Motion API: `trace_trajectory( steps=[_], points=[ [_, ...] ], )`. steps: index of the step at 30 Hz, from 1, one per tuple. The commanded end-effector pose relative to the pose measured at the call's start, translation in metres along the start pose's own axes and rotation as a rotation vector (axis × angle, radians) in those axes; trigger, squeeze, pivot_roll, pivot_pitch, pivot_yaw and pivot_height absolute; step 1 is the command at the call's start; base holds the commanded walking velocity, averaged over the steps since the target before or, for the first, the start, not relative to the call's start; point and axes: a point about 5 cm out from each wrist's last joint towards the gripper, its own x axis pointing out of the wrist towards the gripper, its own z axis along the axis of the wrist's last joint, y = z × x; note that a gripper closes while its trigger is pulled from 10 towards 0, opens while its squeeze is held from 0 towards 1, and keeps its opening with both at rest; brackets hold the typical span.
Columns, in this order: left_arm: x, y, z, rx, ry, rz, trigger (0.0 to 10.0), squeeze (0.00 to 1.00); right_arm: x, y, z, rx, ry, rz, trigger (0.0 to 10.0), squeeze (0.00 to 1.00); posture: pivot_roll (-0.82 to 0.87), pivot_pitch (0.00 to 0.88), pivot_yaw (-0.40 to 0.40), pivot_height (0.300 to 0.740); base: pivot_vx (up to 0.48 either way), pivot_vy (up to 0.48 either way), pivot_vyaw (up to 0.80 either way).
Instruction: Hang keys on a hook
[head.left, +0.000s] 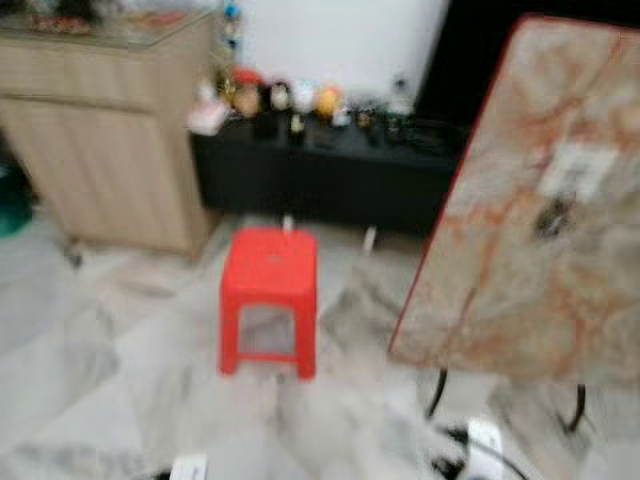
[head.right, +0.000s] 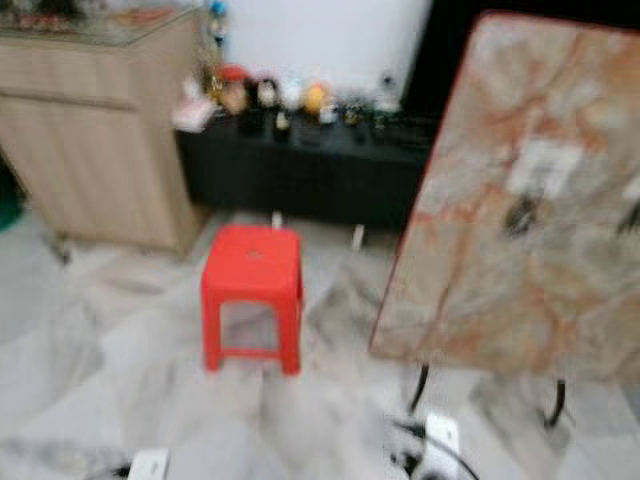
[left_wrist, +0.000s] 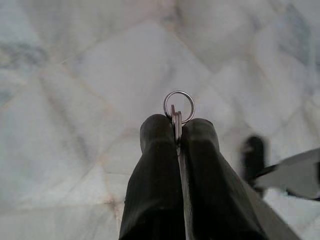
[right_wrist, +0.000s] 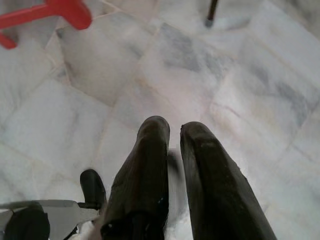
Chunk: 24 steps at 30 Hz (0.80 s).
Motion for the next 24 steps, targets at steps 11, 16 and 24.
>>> trace_trajectory(
  steps=[11,16,24],
  points=[
    [0.0,-0.002,-0.002,-0.013,0.005,-0.008,10.0,0.0,0.0,-0.002,0.012,0.017,-0.028,-0.006,10.0,0.0,-0.02,0.0,-0.076,0.74,0.0,-0.32,0.0],
    [0.0,-0.002,0.0,-0.016,-0.006,-0.01,10.0,0.0,0.0,-0.002,0.01,0.012,-0.023,-0.004,10.0,0.0,-0.03,0.0,-0.074,0.74,0.0,-0.32,0.0],
    [0.001,-0.003,0.003,-0.015,-0.018,-0.013,10.0,0.0,0.0,-0.003,0.008,-0.017,-0.004,-0.002,10.0,0.0,-0.02,0.0,-0.075,0.74,0.0,-0.33,0.0]
  ],
)
